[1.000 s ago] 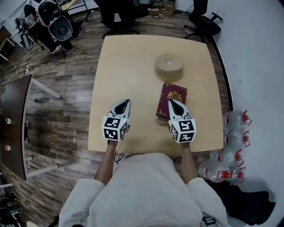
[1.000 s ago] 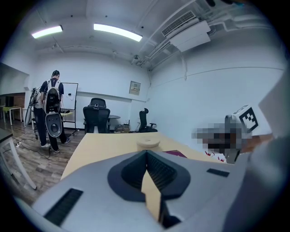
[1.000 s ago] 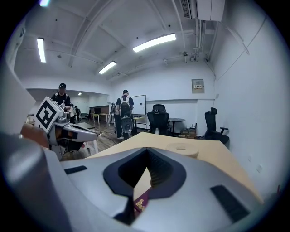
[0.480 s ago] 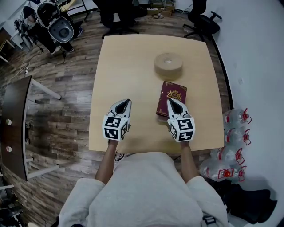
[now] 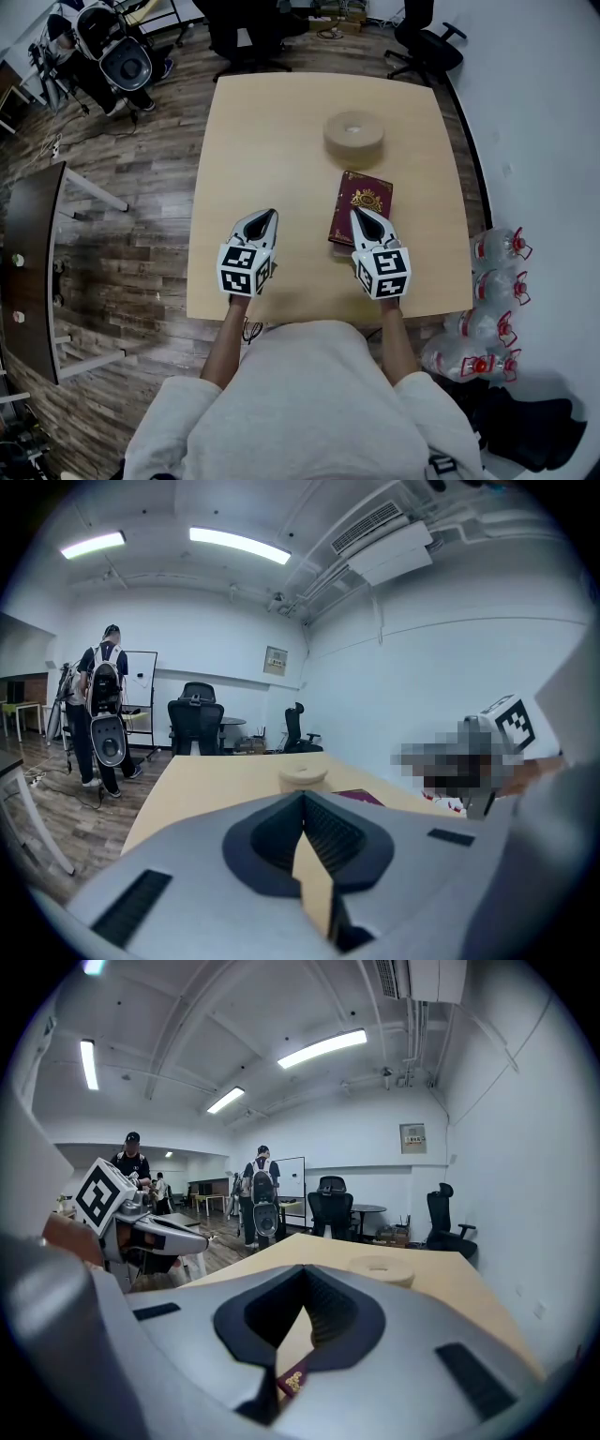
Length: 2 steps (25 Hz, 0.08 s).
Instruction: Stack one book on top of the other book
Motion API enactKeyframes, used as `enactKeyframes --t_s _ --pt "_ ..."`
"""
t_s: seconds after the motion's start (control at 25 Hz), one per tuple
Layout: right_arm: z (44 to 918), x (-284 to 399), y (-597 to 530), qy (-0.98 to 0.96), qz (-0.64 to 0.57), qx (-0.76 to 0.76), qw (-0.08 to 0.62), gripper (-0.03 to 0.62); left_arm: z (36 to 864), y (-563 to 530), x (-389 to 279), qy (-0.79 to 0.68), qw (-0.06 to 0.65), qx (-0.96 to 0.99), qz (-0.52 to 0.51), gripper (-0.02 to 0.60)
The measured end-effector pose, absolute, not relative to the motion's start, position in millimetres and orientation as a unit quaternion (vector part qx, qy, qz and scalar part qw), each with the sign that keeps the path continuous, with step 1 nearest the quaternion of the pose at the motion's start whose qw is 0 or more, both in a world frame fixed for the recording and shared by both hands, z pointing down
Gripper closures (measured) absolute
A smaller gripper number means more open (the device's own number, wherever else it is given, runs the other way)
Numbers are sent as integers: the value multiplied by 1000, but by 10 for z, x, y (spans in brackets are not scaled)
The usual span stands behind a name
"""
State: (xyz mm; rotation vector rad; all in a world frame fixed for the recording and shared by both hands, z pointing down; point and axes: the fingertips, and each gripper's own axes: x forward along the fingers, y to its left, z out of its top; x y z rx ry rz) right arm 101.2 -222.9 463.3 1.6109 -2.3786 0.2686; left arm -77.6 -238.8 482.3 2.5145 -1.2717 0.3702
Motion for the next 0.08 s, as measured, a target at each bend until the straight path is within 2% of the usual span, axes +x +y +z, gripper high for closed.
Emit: enactKeyframes --t_s 0.08 --pt "4640 1018 -2227 -818 93 553 129 591 4830 -2386 -766 -443 150 875 129 572"
